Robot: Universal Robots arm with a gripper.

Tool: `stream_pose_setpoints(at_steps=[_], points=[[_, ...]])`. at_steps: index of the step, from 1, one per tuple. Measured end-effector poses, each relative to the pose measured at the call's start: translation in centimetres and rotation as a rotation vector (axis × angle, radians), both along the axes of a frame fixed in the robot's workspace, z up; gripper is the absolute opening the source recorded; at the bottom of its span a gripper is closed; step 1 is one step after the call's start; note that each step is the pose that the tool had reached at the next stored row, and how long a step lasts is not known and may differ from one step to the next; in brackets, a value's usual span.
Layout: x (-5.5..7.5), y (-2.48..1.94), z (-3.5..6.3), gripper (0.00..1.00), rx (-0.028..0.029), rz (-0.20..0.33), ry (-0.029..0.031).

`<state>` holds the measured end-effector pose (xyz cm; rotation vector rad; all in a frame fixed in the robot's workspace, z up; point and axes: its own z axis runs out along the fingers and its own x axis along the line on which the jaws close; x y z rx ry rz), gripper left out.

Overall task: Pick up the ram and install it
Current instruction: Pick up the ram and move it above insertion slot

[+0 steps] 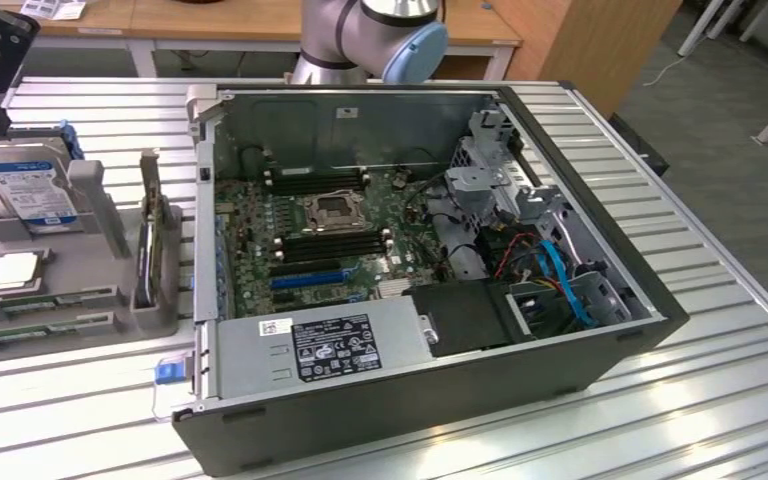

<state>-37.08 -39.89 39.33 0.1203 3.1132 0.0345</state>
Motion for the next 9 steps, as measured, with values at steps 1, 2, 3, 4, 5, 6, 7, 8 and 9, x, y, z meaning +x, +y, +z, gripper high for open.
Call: stream_pose_setpoints(at_steps=[1,2,3,4,5,6,7,8,9], points=[[0.0,0.0,0.0,0.11,-0.001,0.0,-0.0001],[-0.01,0.0,0.0,0.11,-0.0013,0.0,0.0],[-0.01,0.0,0.0,0.11,-0.0013,0.0,0.0],[-0.01,0.0,0.0,0.11,-0.0013,0.0,0.0],[-0.01,0.0,0.0,0.11,-0.0013,0.0,0.0],[-0.01,0.0,0.0,0.11,-0.0013,0.0,0.0],[-0.01,0.0,0.0,0.11,-0.0014,0.0,0.0],[-0.01,0.0,0.0,0.11,-0.0014,0.0,0.0],[-0.01,0.0,0.0,0.11,-0.0013,0.0,0.0]])
